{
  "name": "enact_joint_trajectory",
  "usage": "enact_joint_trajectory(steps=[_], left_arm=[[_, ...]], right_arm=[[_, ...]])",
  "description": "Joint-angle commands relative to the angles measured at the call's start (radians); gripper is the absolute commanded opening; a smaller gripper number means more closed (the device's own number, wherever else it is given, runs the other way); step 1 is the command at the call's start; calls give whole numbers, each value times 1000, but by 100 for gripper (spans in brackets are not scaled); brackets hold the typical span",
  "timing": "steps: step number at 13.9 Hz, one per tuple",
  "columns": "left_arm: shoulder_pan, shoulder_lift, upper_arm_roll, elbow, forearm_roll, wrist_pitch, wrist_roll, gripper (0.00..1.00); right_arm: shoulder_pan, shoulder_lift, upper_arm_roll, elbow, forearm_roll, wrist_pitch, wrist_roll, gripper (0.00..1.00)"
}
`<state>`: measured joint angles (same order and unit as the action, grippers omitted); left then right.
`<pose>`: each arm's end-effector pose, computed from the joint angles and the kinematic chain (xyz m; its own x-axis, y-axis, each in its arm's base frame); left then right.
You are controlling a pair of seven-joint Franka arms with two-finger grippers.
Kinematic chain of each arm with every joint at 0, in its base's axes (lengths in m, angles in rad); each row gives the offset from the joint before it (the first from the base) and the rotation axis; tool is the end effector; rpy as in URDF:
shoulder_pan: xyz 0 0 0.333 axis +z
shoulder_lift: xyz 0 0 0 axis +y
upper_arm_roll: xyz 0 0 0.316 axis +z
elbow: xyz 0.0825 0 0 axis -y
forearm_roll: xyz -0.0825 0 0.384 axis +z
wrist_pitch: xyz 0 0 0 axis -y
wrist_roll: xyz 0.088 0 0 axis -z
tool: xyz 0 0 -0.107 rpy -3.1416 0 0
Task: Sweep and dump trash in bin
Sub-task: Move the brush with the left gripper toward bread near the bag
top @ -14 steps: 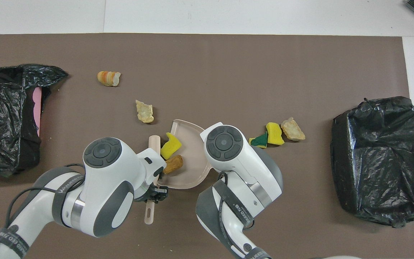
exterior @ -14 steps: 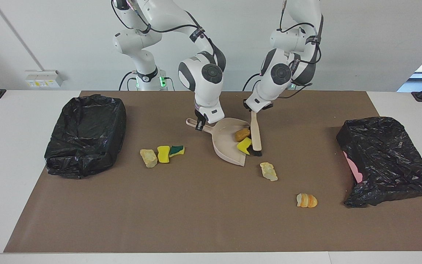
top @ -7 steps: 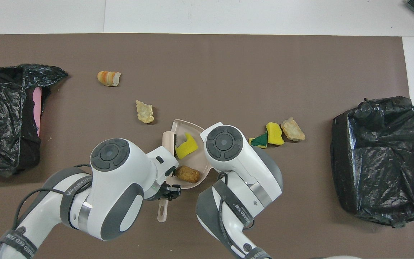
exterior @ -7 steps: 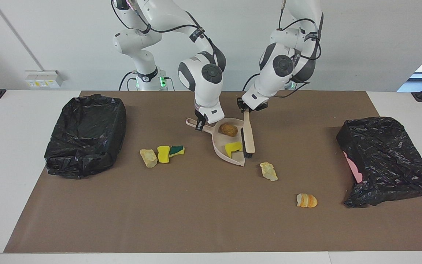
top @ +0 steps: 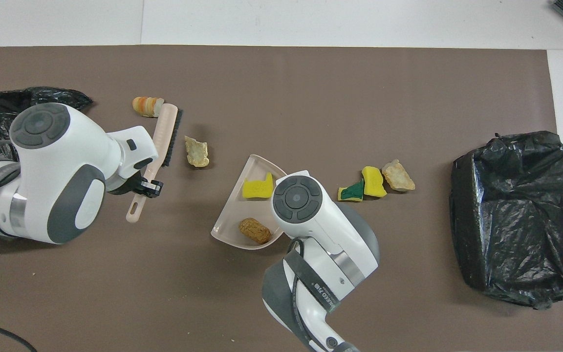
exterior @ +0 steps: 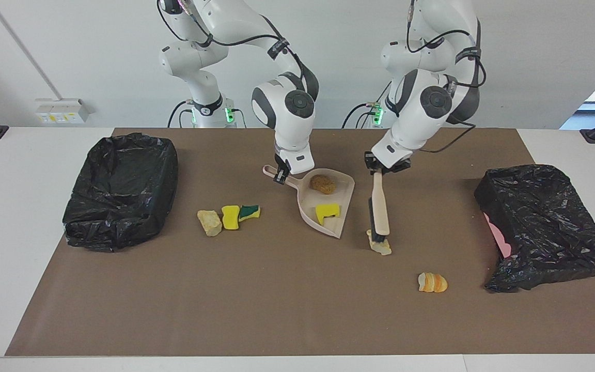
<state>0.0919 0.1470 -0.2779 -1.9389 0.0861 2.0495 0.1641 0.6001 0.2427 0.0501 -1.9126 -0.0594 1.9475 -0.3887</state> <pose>0.5780 -0.0992 0.4092 0.9250 -0.3782 -0.0360 -0.3793 -0.9248 -0.0295 0.4694 0.3506 0.3542 0.4691 0.8590 -0.2051 0.8724 -0.4869 -0.0435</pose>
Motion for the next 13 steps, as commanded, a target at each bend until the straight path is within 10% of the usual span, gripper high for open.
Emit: enact_joint_trajectory(steps=[1, 13], left_arm=[[57, 119, -12, 156, 125, 15, 64, 0], [109, 278, -12, 287, 247, 72, 247, 0]], right_arm=[[9, -10, 4, -6, -14, 2, 18, 0], [9, -10, 5, -10, -13, 10, 19, 0]])
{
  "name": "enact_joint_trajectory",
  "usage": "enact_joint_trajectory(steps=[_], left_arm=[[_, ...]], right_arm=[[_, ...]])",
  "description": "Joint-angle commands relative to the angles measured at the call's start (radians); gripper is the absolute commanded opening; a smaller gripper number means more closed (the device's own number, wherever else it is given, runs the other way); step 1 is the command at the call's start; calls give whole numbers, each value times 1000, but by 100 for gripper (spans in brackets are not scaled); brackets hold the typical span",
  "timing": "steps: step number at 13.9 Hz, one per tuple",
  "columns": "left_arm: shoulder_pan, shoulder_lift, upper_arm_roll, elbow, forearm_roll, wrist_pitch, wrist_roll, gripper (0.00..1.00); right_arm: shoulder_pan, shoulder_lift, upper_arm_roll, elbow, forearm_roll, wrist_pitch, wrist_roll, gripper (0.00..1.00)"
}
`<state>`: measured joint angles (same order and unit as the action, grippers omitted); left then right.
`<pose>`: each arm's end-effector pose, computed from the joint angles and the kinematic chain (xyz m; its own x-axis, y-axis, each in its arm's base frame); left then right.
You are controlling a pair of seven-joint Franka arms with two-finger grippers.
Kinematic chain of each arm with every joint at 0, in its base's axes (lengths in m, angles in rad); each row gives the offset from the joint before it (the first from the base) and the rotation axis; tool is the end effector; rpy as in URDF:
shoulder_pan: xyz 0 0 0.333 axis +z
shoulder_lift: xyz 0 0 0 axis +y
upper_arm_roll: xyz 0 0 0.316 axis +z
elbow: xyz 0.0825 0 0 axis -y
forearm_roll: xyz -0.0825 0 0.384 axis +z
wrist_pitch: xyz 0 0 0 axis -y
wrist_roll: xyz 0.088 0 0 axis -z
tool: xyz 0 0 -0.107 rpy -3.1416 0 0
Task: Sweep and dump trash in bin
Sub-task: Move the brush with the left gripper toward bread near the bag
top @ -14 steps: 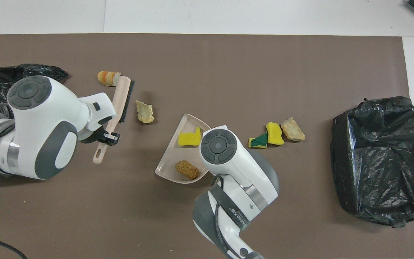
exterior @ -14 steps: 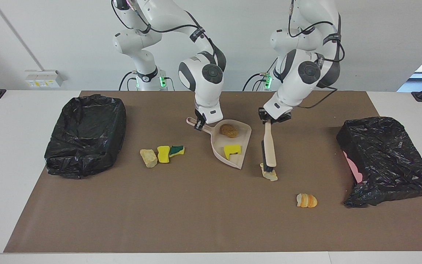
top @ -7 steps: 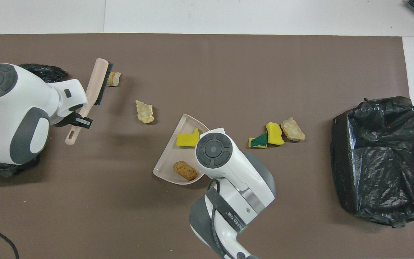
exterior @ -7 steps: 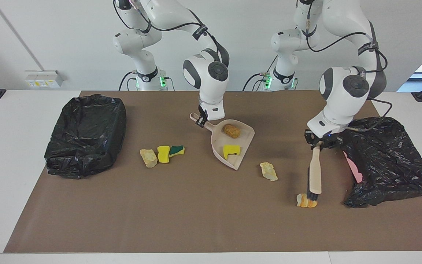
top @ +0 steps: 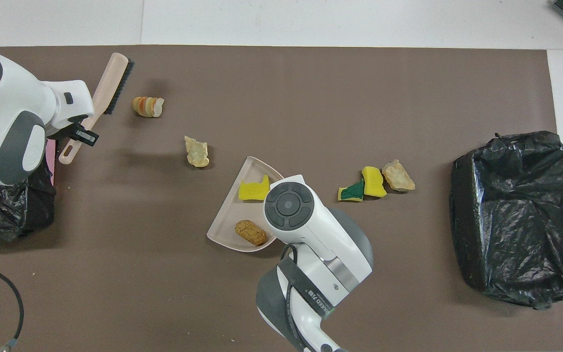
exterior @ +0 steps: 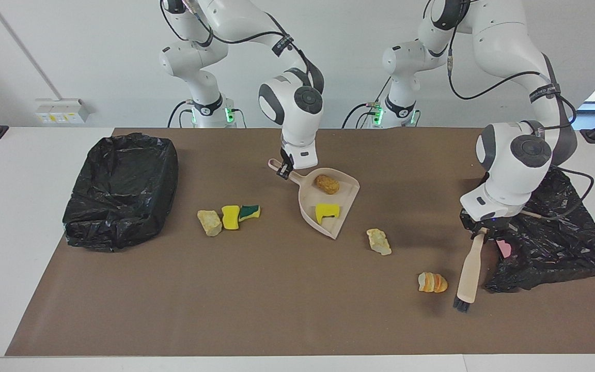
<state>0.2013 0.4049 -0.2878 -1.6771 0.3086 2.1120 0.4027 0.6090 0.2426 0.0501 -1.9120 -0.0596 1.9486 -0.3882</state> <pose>0.6670 -0.0234 0.3808 0.8163 -0.5771 -0.0246 -0.5729 -0.8034 -0.1622 0.4665 0.3549 0.3546 0.4621 0.8631 -0.2036 0.8766 -0.4793 -0.0425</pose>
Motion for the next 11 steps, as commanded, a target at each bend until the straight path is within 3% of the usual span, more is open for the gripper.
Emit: enact_joint_trajectory(steps=[1, 5, 11], left_arm=[[-3, 17, -2, 22, 30, -7, 10, 0], [-66, -15, -13, -16, 58, -157, 4, 0], [-164, -122, -17, -196, 11, -179, -1, 0]], right_arm=[[0, -9, 5, -9, -13, 9, 18, 0], [0, -11, 5, -10, -11, 9, 25, 0], [0, -9, 5, -9, -11, 9, 28, 0]])
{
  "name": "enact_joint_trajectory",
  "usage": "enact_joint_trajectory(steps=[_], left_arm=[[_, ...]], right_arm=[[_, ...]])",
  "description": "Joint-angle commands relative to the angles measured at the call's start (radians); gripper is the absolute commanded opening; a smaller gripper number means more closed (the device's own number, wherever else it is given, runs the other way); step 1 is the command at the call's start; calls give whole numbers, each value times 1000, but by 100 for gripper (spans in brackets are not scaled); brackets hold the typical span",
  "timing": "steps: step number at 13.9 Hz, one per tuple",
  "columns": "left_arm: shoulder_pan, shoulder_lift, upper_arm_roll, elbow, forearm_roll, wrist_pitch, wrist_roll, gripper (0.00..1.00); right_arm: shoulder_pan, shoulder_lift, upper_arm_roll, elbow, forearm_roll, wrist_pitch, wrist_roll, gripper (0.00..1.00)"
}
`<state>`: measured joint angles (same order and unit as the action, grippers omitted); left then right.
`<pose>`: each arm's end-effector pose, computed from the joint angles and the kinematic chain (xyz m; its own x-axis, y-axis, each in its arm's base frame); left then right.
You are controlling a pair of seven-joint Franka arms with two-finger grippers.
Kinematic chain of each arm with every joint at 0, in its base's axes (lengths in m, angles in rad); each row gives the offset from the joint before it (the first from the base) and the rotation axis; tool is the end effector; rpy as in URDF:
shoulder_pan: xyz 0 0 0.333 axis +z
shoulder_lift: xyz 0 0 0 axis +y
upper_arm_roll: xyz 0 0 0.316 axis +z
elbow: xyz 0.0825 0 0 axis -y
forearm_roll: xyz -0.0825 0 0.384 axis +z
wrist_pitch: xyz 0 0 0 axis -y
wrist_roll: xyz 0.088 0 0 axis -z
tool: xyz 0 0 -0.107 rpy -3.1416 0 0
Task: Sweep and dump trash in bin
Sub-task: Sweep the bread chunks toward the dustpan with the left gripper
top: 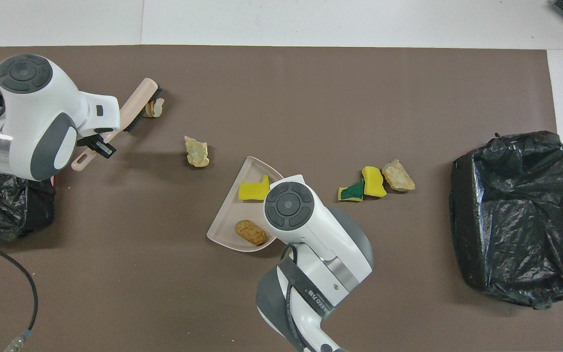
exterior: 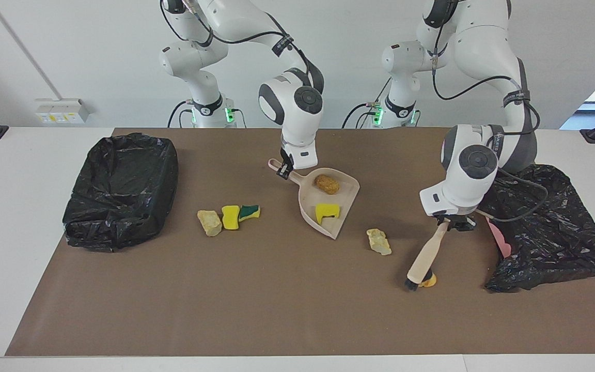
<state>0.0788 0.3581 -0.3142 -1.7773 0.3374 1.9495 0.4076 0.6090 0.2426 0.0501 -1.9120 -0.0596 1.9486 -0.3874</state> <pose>0.6157 -0.1104 0.3536 0.6966 -0.6799 -0.2290 -0.7112 -0.6965 -0.0956 0.4665 0.3549 0.3546 0.4628 0.8628 -0.2036 0.8762 -0.4800 -0.0424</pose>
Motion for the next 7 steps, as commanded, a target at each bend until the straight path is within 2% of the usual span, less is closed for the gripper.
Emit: enact_joint_trajectory(steps=[1, 4, 7], left_arm=[[-66, -83, 9, -100, -56, -55, -6, 0], [-117, -122, 10, -99, -188, -203, -52, 0], [-119, -162, 9, -83, -294, -282, -59, 0]], right_arm=[[0, -9, 5, -9, -11, 9, 27, 0], [0, -11, 5, -10, -9, 6, 27, 0], [0, -11, 5, -12, -11, 1, 27, 0]])
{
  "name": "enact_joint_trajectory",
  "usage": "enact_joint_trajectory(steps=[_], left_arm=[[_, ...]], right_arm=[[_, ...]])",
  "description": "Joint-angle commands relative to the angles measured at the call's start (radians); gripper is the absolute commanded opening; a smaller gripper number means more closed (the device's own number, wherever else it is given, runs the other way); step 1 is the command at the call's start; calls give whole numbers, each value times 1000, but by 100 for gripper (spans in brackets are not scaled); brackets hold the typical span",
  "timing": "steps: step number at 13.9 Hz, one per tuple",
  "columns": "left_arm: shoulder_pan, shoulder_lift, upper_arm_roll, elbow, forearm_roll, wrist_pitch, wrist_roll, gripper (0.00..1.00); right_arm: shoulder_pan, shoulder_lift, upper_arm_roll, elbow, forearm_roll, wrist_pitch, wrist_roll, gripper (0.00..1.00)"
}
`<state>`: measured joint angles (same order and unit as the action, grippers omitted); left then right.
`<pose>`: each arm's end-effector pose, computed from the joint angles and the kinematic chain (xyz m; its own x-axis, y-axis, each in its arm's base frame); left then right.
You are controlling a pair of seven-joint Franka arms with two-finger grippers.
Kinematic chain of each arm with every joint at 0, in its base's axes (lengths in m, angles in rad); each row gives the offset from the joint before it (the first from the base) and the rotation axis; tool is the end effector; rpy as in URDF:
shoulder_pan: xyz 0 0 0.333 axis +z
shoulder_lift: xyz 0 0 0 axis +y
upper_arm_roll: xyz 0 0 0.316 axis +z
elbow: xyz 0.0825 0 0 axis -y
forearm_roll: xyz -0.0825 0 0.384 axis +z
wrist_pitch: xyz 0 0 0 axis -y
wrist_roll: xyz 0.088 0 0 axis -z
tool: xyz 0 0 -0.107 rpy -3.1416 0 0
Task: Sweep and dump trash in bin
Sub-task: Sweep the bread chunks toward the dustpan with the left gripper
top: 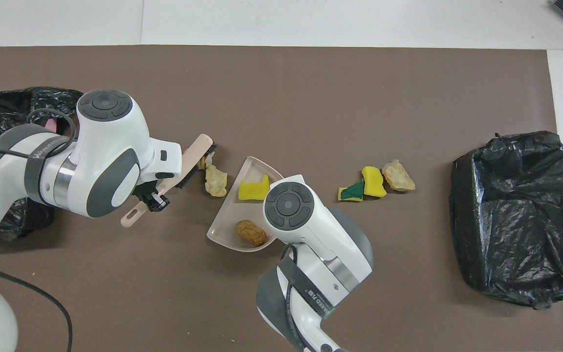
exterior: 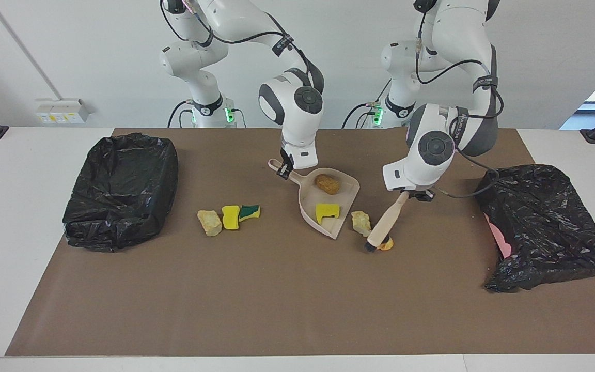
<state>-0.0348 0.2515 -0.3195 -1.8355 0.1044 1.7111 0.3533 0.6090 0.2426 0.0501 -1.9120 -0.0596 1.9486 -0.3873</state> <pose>0.5461 -0.1822 0.3755 0.6783 -0.6531 -0.3368 -0.6605 -0.7427 0.1101 0.4665 0.3549 0.3546 0.4629 0.8627 -0.2036 0.8762 -0.4801 -0.0423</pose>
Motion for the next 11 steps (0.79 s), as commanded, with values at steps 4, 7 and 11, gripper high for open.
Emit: enact_joint_trajectory(steps=[4, 7, 11], left_arm=[[10, -84, 17, 27, -66, -107, -5, 0], [50, -84, 28, -24, -57, 68, -20, 0], [98, -64, 28, -85, -23, 107, -14, 0]], right_arm=[[0, -13, 5, -15, -11, -3, 27, 0], [0, -13, 5, -13, -11, 3, 25, 0], [0, -13, 5, -13, -11, 3, 27, 0]])
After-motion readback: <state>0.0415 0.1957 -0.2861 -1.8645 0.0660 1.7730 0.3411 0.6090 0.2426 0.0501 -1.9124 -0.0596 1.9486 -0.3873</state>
